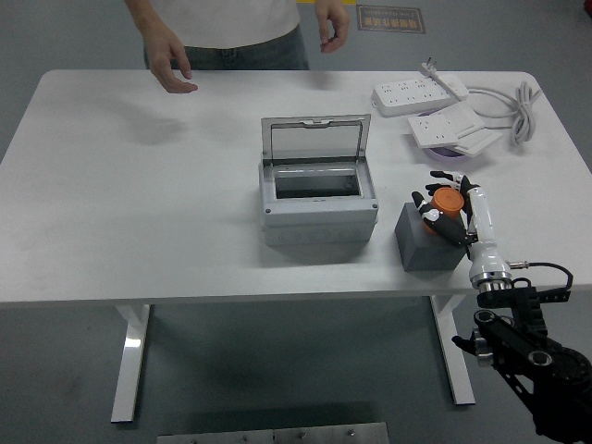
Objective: Fetch the battery,place it into the box,close the lid of the box
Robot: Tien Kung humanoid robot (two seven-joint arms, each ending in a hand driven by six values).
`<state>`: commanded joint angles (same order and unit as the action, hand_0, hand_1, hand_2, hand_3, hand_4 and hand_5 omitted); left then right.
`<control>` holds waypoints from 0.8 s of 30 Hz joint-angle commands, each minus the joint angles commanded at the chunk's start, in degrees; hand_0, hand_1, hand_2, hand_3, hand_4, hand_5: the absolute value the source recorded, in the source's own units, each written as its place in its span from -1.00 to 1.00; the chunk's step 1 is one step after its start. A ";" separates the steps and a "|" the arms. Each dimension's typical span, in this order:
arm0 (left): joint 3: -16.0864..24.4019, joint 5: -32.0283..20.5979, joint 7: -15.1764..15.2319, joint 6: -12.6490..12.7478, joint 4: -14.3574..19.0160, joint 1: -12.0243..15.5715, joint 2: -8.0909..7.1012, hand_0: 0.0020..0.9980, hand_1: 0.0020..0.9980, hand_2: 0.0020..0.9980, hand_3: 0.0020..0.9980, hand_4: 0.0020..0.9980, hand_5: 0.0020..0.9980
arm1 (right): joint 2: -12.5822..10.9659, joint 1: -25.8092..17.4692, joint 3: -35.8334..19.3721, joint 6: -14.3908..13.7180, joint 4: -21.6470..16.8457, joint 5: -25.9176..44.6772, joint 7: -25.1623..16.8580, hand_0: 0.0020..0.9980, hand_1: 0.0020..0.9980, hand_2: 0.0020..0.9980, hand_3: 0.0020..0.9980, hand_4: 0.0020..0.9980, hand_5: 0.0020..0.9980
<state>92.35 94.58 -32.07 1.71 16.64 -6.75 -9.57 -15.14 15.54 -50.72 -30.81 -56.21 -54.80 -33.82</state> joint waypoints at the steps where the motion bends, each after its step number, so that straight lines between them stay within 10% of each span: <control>1: -0.02 -0.02 0.04 -0.01 -0.02 -0.01 0.01 -0.06 0.29 0.28 0.30 0.54 0.35 | 0.00 -0.03 0.06 -0.06 0.00 0.15 -0.02 0.19 0.19 0.16 0.35 0.52 -0.54; 9: -0.03 0.15 0.26 -0.08 -0.15 0.10 0.02 -0.06 0.29 0.28 0.31 0.54 0.36 | -0.03 -0.24 0.70 -1.15 -0.22 1.77 -0.05 0.18 0.18 0.15 0.35 0.52 -0.52; 10: -0.03 0.18 0.30 -0.09 -0.16 0.10 0.01 -0.06 0.29 0.29 0.31 0.54 0.36 | -0.01 -0.25 0.78 -1.30 -0.28 1.82 0.05 -0.06 -0.03 0.01 0.18 0.26 -0.58; 15: 0.03 0.36 0.34 -0.22 -0.22 0.04 -0.01 -0.06 0.29 0.29 0.31 0.54 0.36 | 0.02 -0.19 1.31 -1.80 -0.63 1.65 0.69 -0.06 -0.03 0.01 0.18 0.26 -0.58; 16: 0.04 0.38 0.33 -0.25 -0.23 0.02 0.00 -0.06 0.29 0.29 0.31 0.54 0.37 | 0.02 -0.15 1.43 -1.88 -0.76 1.66 0.78 -0.25 -0.21 -0.13 0.01 -0.29 -0.78; 24: 0.18 0.74 0.33 -0.45 -0.23 -0.14 0.06 -0.08 0.29 0.29 0.31 0.54 0.38 | 0.09 0.36 2.12 -2.39 -1.68 2.18 1.11 -0.36 -0.29 -0.18 -0.05 -0.32 -0.99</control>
<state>92.54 95.32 -31.74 1.26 16.41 -6.89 -9.51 -15.05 15.90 -48.60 -33.20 -57.89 -52.61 -32.71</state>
